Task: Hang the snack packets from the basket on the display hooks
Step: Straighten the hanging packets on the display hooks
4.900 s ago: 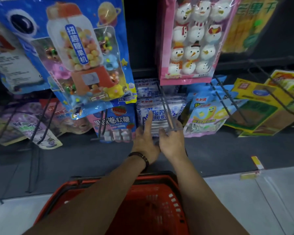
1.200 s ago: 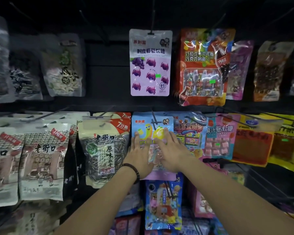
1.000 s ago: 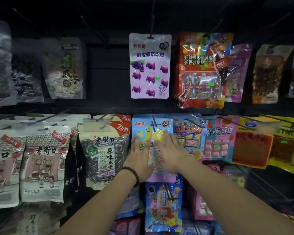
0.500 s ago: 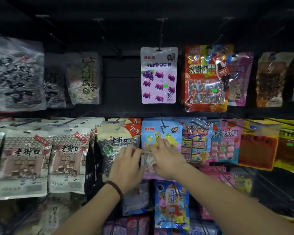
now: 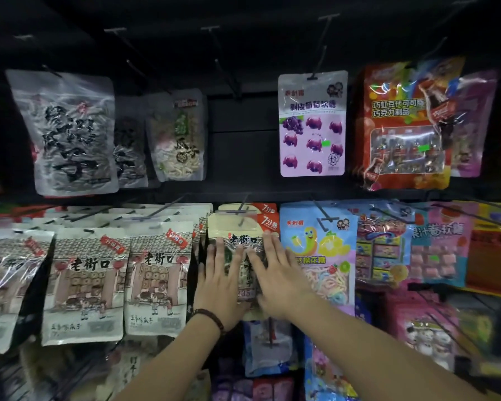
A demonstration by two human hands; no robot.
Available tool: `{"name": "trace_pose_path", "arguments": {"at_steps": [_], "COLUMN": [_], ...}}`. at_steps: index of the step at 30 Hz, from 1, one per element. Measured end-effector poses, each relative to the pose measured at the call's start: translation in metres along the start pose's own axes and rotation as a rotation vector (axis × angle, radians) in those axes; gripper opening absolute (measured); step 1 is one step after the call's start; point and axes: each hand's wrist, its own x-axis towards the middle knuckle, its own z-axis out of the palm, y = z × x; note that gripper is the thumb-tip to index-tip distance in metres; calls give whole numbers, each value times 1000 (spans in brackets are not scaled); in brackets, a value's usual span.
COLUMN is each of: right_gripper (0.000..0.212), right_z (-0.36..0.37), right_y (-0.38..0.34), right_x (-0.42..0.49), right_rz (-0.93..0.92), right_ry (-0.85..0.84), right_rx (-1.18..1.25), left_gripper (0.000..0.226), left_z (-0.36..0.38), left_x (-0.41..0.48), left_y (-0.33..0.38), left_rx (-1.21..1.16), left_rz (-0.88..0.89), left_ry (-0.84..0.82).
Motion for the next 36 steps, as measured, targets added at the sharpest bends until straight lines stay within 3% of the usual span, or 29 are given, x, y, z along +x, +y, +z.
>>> {"name": "trace_pose_path", "arguments": {"at_steps": [14,22,27,31,34,36], "right_gripper": [93,90,72,78,87,96], "right_z": [-15,-27,-39,-41,-40,-39], "right_y": [3,-24,-75,-110,-128,-136], "right_x": [57,31,18,22,34,44], "right_rz": [119,49,-93,-211,-260,-262], "right_ry": [-60,-84,54,133,118,80], "right_rx": [-23,16,78,92,74,43], "left_gripper": [123,97,52,58,88,95], "left_z": [0,-32,-52,-54,-51,-46], "left_x": [61,4,-43,-56,-54,-47], "left_y": [4,3,-45,-100,-132,-149], "left_rx": [-75,-110,-93,8,8,48], "left_rz": [-6,42,-50,-115,-159,-139], "left_ry": [-214,-57,285,253,86,6]}}
